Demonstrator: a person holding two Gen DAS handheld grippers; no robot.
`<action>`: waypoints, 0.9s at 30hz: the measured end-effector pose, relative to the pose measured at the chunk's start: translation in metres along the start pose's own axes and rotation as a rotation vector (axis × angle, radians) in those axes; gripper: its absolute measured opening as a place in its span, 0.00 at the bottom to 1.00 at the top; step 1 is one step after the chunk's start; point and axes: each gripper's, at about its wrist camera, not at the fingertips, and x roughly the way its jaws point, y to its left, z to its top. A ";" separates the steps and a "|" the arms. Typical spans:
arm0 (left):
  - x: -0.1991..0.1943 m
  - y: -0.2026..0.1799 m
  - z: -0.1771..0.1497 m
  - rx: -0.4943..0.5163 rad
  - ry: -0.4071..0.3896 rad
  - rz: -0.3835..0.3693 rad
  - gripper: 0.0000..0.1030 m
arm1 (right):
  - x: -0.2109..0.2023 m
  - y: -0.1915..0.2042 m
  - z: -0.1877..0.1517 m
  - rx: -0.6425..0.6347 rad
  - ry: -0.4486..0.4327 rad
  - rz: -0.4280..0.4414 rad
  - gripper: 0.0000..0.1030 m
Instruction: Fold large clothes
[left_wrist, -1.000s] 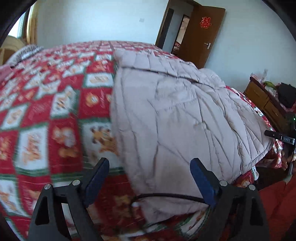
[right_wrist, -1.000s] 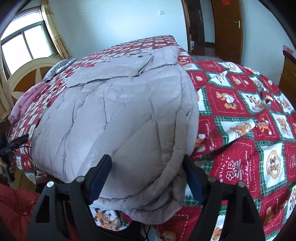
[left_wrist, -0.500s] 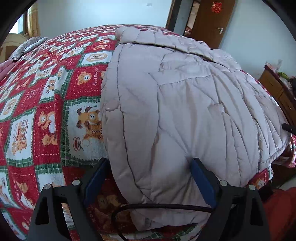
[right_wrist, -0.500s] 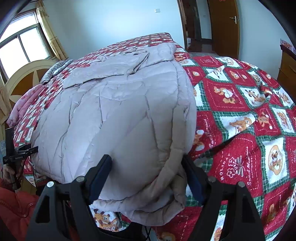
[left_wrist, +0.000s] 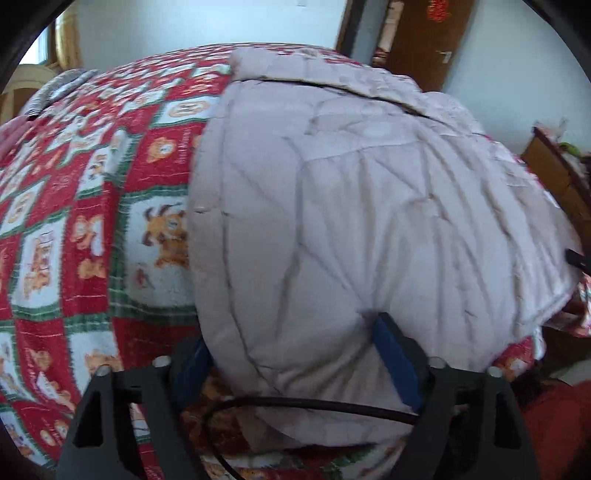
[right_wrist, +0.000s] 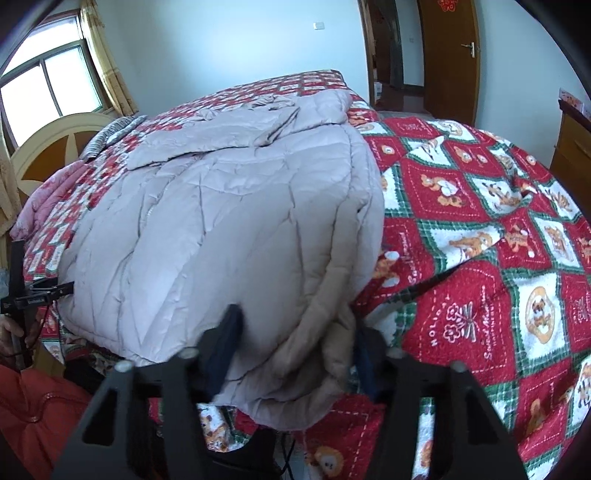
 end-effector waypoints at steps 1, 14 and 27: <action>-0.001 -0.001 -0.001 0.015 -0.001 -0.010 0.74 | 0.000 -0.001 0.000 0.011 -0.004 0.010 0.53; -0.010 0.027 -0.014 -0.098 -0.061 -0.277 0.44 | 0.000 0.002 -0.001 0.022 0.024 0.117 0.55; -0.030 0.049 0.000 -0.279 -0.193 -0.473 0.13 | -0.004 -0.002 -0.002 0.084 -0.068 0.157 0.17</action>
